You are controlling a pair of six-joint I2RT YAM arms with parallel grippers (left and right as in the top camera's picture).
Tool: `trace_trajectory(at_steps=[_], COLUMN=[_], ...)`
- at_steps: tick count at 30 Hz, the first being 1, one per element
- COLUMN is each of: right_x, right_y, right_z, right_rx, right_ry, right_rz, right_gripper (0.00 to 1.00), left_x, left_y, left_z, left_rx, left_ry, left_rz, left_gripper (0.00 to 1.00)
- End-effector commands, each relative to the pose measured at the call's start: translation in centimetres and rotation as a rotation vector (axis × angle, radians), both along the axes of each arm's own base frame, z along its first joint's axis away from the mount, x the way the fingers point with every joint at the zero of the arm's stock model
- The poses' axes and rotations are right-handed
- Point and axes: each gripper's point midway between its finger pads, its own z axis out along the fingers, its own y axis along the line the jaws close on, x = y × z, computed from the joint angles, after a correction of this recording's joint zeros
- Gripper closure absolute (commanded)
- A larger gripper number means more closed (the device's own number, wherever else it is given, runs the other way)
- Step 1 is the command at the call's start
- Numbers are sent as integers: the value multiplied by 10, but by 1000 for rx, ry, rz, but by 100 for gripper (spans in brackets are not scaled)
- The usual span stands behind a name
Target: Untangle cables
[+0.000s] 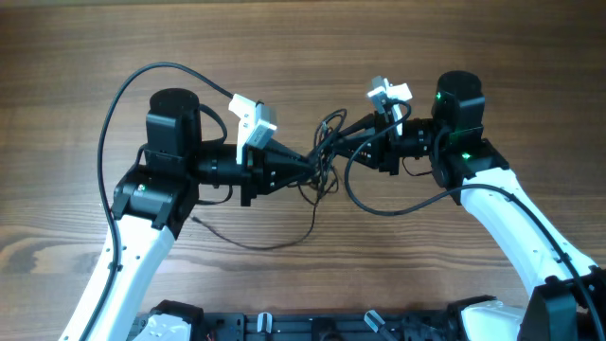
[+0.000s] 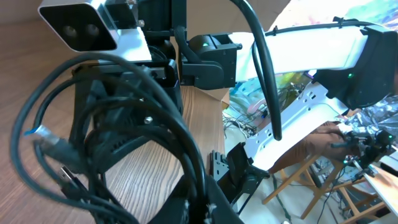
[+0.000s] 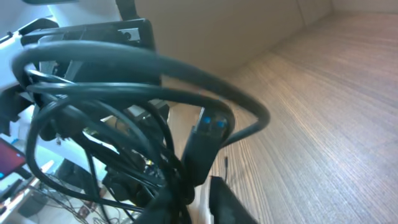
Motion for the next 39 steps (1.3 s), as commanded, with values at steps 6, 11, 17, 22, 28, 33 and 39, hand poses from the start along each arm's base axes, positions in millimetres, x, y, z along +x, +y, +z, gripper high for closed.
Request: trace_trajectory(at_steps=[6,11,17,22,28,33,39], right_x=[76,84,74,42,25,22,23], right_y=[-40,-46,-40,-28,-26,-25,-25], right_z=[-22,-26,-18,-1,3,4,3], right_rx=[-92,-105,-79,-24,3,9,5], right_ry=[215,230,193,46,-28,-18,-62], right_rz=[-451,-506,-426,-205,-100,-84,-86], right_gripper=[95,84,40,29,28,28,17], left_x=[2,1,3,8,16,47,46], left_y=[1,0,0,0,-1,6,1], left_z=[0,0,-1,0,10,-1,-2], left_rx=[2,2,7,11,-12,29,27], left_ry=[98,100,103,79,129,244,309], left_rz=[21,16,28,51,84,290,305], left_gripper=[96,96,96,96,96,96,96])
